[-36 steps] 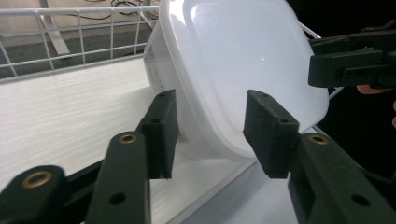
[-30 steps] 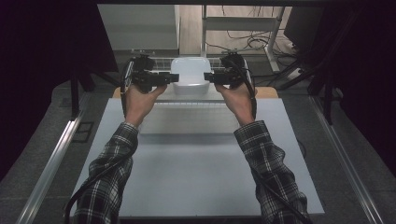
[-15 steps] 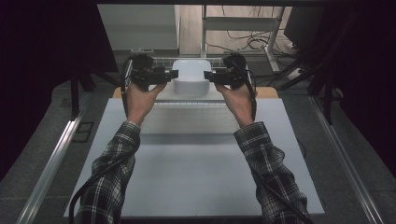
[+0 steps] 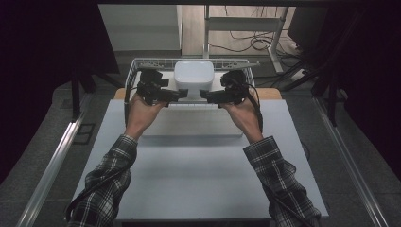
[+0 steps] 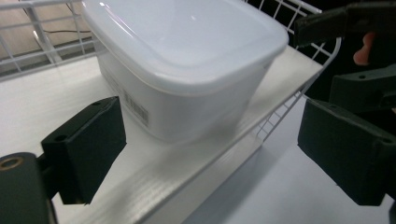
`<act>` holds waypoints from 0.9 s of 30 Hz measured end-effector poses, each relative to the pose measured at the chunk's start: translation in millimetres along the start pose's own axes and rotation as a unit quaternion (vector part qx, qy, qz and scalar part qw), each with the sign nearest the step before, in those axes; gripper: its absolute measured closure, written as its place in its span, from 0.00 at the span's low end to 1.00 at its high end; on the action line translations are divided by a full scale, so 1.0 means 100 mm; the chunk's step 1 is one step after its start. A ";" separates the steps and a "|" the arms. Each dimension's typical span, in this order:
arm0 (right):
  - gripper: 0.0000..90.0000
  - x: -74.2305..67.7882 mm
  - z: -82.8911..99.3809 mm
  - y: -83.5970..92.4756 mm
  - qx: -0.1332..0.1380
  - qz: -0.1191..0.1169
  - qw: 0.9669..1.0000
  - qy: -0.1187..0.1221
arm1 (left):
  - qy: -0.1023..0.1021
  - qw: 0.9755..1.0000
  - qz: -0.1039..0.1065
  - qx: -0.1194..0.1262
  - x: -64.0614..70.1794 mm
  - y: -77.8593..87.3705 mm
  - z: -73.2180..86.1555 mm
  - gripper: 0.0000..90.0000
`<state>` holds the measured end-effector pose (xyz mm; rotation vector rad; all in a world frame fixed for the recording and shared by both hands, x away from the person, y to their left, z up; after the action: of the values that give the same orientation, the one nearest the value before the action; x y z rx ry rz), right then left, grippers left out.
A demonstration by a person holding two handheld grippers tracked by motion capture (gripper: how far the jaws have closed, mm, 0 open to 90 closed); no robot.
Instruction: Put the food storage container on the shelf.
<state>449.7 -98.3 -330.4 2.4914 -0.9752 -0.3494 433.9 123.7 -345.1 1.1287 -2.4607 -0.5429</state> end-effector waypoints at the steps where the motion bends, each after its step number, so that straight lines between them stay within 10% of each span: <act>1: 0.08 0.00 0.01 0.01 -0.001 0.000 1.000 0.002 | -0.002 1.000 -0.001 -0.002 0.01 0.01 0.02 0.07; 27: 0.04 -0.22 0.49 0.28 -0.009 -0.023 0.998 0.051 | -0.049 0.998 0.047 0.007 0.28 0.24 0.59 0.03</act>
<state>399.1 -116.6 -358.0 2.4932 -0.8719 -0.2418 373.7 127.3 -378.8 1.0075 -2.5906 -0.5674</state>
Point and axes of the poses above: each handheld gripper's, and its own axes: y roughly backward along the jaws, z roughly out of its underside, x roughly to its right, the point moved 3 cm from there along -y, roughly forward along the jaws, and after that the axes turned 2 degrees about -z, right-handed, at the moved point
